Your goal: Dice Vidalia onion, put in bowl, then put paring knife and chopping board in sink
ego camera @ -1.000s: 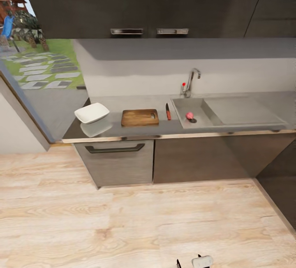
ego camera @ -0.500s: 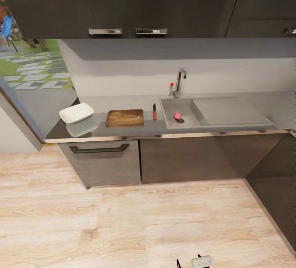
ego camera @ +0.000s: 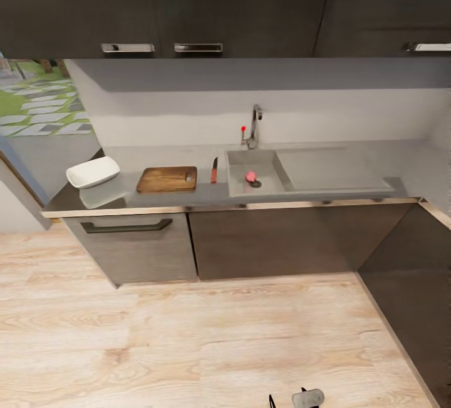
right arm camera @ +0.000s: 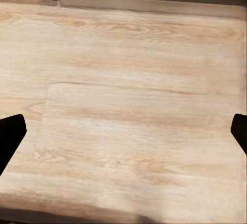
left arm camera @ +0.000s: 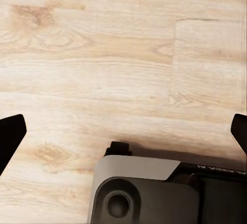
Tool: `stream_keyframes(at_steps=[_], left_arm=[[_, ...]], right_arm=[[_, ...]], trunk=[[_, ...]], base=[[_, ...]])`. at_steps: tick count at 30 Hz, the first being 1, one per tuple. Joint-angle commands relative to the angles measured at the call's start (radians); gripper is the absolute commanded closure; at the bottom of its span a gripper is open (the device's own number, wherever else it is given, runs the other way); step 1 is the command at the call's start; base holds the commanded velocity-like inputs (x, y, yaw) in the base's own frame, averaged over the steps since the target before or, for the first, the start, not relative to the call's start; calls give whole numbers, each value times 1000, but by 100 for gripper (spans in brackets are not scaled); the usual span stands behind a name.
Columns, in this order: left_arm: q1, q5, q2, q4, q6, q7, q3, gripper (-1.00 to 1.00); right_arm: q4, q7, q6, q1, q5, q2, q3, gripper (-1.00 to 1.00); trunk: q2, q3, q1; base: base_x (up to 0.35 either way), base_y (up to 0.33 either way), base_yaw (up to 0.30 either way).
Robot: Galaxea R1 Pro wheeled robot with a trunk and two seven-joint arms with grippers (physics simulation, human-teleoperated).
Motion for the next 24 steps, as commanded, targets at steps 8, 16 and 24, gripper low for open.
stream_keyframes(at_steps=[8,16,24], left_arm=[[-1,4,0,1,-4,6,-9,-100],[-1,4,0,1,-4,6,-9,-100],[-1,4,1,1,-4,6,-9,-100]], right_arm=[[1,-7,-1,-1,11,0,-5,-100],[1,-7,1,-1,11,0,-5,-100],[1,-7,1,-1,11,0,-5,-100]], trunk=[[-2,-2,1],[-2,-2,1],[-2,-2,1]], base=[[0,-342,0],[0,-342,0],[0,-342,0]])
